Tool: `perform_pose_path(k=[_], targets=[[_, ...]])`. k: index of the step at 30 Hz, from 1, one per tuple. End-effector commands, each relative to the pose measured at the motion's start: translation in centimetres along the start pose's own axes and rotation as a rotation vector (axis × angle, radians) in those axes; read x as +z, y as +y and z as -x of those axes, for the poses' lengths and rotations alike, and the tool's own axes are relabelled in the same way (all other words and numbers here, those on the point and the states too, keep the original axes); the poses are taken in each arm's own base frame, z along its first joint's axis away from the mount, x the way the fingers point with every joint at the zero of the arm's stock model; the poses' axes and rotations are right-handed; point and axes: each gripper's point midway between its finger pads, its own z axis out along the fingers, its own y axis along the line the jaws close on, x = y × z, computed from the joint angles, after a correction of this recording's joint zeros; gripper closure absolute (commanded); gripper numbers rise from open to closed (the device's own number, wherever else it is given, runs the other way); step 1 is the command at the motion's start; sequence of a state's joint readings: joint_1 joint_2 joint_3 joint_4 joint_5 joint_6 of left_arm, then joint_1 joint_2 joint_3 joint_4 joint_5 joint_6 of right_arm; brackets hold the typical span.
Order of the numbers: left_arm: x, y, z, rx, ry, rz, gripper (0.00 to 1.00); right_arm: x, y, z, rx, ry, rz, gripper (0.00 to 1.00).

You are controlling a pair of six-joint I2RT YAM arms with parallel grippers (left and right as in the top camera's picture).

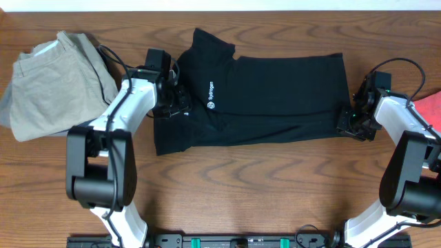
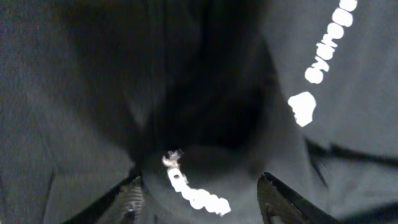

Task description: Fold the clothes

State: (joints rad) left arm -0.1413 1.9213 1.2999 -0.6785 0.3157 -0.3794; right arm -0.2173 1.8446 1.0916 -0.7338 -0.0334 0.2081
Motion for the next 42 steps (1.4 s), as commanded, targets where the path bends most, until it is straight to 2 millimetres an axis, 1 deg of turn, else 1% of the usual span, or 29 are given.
perform_pose_path(k=[1,2,3,6,8,15,17,20,24,25,26,27,30,31,33,37,40,42], targets=[[1.1,0.9,0.1,-0.003,0.002,0.041,0.67,0.8,-0.3,-1.3,-0.011,0.041,-0.019,0.69],[1.1,0.8,0.2,-0.001,-0.003,0.038,0.82,0.8,-0.3,-1.3,-0.011,0.041,-0.019,0.69],[1.1,0.8,0.3,0.0,-0.007,0.036,0.93,0.8,-0.3,-1.3,-0.011,0.041,-0.02,0.69],[0.5,-0.1,0.6,0.029,-0.014,-0.007,0.94,0.8,-0.4,-1.3,-0.01,0.039,-0.028,0.69],[-0.2,-0.9,1.1,0.041,-0.029,-0.032,0.94,0.8,-0.6,-1.2,-0.011,0.037,-0.036,0.69],[-4.1,-3.1,3.3,0.074,-0.141,-0.086,0.94,0.8,-0.6,-1.2,-0.011,0.034,-0.037,0.69],[-4.8,-3.6,3.8,0.083,-0.17,-0.099,0.94,0.8,-0.6,-1.1,-0.011,0.031,-0.037,0.69],[-4.9,-3.6,4.6,0.068,-0.199,-0.097,0.94,0.8,-0.5,-1.0,-0.01,0.028,-0.036,0.69],[-5.2,-2.1,6.0,-0.098,-0.25,-0.062,0.94,0.8,-0.5,-1.0,-0.01,0.029,-0.036,0.69],[-5.2,-2.0,6.1,-0.13,-0.254,-0.067,0.94,0.8,-0.5,-1.0,-0.011,0.029,-0.036,0.68],[-5.3,-1.9,6.2,-0.157,-0.254,-0.071,0.92,0.8,-0.5,-1.0,-0.011,0.028,-0.036,0.67],[-5.2,-2.0,6.1,-0.172,-0.248,-0.077,0.84,0.8,-0.5,-1.0,-0.011,0.028,-0.036,0.64],[-5.0,-3.0,5.3,-0.161,-0.207,-0.12,0.51,0.8,-0.5,-0.9,-0.011,0.024,-0.035,0.55],[-5.0,-3.3,5.0,-0.15,-0.193,-0.133,0.44,0.8,-0.5,-0.9,-0.01,0.023,-0.034,0.53],[-4.9,-4.1,4.2,-0.118,-0.158,-0.164,0.43,0.5,-0.5,-0.6,-0.01,0.021,-0.034,0.5],[-4.8,-6.0,1.9,-0.022,-0.058,-0.248,0.52,-0.8,-0.2,0.8,-0.008,-0.001,-0.029,0.49],[-4.4,-6.2,-0.2,0.027,0.012,-0.234,0.63,-2.6,0.2,2.4,-0.019,-0.029,-0.023,0.49],[-4.1,-6.3,-1.8,0.075,0.058,-0.213,0.67,-3.8,0.4,3.4,-0.028,-0.049,-0.019,0.49]])
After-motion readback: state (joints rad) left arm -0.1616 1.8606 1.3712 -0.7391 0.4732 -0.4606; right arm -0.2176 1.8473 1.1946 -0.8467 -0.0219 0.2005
